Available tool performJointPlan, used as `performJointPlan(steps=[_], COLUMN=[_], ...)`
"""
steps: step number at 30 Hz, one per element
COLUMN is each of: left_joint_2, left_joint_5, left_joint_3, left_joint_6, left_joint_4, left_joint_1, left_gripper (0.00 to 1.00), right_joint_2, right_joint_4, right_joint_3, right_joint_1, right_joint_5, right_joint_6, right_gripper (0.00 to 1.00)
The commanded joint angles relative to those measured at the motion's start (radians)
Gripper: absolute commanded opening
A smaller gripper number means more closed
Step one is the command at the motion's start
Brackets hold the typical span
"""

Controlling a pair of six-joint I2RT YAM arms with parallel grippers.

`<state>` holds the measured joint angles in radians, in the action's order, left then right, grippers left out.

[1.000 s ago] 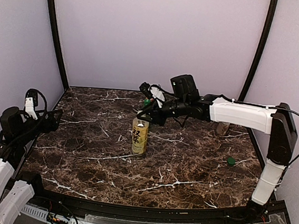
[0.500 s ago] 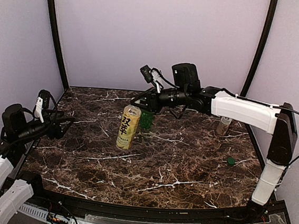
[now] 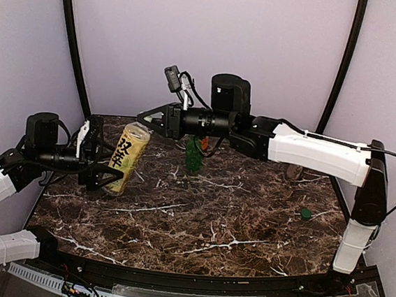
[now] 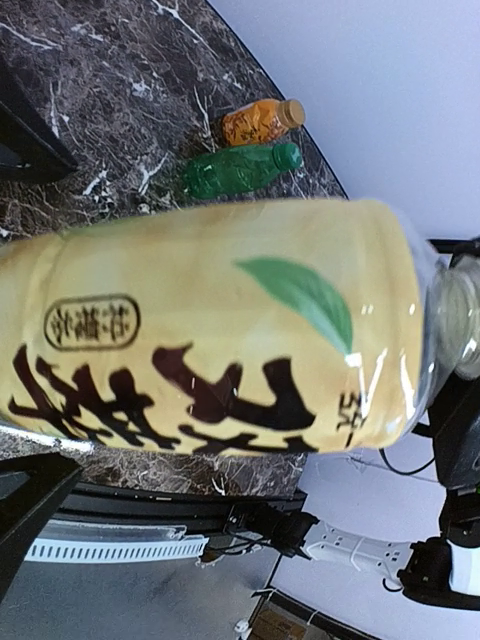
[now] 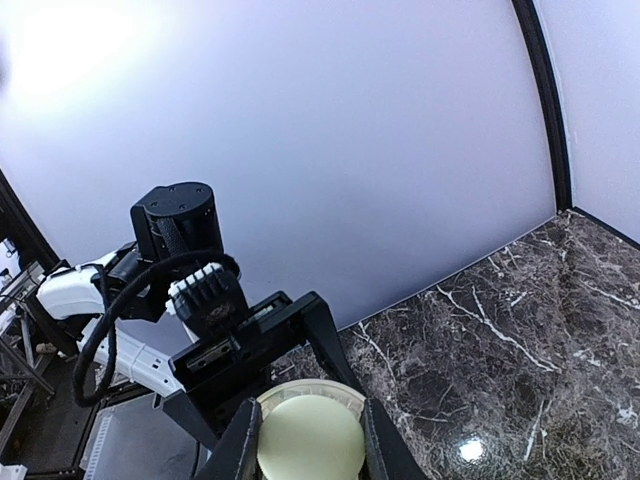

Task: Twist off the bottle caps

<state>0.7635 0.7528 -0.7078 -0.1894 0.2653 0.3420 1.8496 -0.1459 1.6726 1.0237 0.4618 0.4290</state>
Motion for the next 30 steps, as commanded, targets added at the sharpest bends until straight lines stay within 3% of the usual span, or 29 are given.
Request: performJointPlan(steps=[1, 6, 11, 22, 25, 29, 30], left_joint_2=[0.01, 0.026, 0.039, 0.039, 0.035, 0.035, 0.032], left_joint_5=[0.062, 0.074, 0.064, 0.066, 0.026, -0.182, -0.283], left_joint_3=[-0.009, -0.022, -0.034, -0.027, -0.035, -0.054, -0.059], left_joint_6=[-0.033, 0.013, 0.027, 0.045, 0.019, -0.108, -0.15], left_joint_4=[0.025, 0.003, -0.019, -0.056, -0.048, -0.02, -0.019], left_joint_1=[0.045, 0.051, 0.051, 0.051, 0.051, 0.051, 0.052], left_gripper=[0.93, 0.9, 0.71, 0.42, 0.36, 0.33, 0.33], right_joint_2=[0.011, 0.012, 0.005, 0.015, -0.004, -0.063, -0.075], right_joint_4=[-0.068, -0.079, -0.1, -0.108, -0.068, 0.022, 0.056], right_joint_3=[0.029, 0.023, 0.015, 0.023, 0.027, 0.029, 0.034], right_joint_1=[0.028, 0.042, 0.045, 0.045, 0.044, 0.045, 0.047], right_joint_5=[-0.048, -0.062, -0.057, -0.053, -0.071, -0.131, -0.162], right_joint_6=[0.019, 0.008, 0.017, 0.028, 0.009, -0.033, -0.045], right_gripper=[0.0, 0.0, 0.0, 0.0, 0.42, 0.74, 0.78])
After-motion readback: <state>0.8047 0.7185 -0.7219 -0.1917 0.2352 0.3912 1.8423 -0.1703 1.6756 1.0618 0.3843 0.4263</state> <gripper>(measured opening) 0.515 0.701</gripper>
